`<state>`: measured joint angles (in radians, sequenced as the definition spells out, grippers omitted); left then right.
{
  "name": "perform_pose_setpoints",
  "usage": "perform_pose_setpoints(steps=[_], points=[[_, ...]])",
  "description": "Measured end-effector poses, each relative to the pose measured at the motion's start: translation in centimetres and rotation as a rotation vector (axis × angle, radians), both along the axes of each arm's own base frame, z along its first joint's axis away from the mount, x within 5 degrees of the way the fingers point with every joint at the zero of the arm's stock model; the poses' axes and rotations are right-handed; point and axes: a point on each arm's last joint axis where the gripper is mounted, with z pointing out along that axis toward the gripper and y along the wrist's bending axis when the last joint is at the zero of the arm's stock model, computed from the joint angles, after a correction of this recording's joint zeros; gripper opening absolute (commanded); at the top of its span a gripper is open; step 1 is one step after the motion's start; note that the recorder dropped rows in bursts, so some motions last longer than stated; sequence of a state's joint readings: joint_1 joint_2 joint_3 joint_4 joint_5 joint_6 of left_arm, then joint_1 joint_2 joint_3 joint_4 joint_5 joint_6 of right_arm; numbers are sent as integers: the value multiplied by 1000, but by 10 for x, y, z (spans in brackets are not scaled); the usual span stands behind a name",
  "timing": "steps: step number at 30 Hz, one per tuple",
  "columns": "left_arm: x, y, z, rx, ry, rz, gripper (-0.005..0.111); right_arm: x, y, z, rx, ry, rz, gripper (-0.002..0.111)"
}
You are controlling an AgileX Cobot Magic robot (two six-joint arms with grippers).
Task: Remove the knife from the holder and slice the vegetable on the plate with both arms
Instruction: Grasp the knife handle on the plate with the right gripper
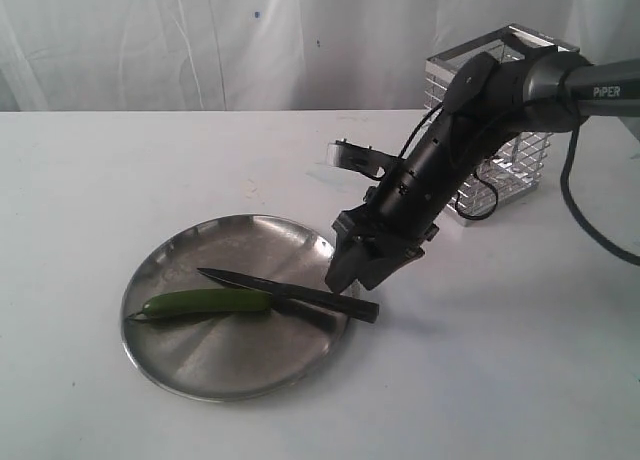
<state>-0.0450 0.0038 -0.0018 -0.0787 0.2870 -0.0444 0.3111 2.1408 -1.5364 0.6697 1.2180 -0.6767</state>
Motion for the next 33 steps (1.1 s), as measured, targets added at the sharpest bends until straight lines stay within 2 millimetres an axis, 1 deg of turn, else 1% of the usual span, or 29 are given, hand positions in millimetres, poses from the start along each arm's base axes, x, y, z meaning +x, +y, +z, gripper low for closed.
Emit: perform_pose_setpoints(steps=[5,8,18,25,28,33], points=[[0,0,0,0,0,0,0,1,-2,-14,-29,21,15,56],[0,0,0,0,0,0,0,1,-1,-18,-30,31,12,56],[0,0,0,0,0,0,0,1,0,-21,-19,46,5,56],[0,0,0,0,0,0,0,-7,-3,-30,-33,81,12,55],[0,0,0,0,0,0,0,-7,-2,-30,-22,82,9,49],[0,0,0,0,0,0,0,-7,-2,-30,-22,80,11,28]])
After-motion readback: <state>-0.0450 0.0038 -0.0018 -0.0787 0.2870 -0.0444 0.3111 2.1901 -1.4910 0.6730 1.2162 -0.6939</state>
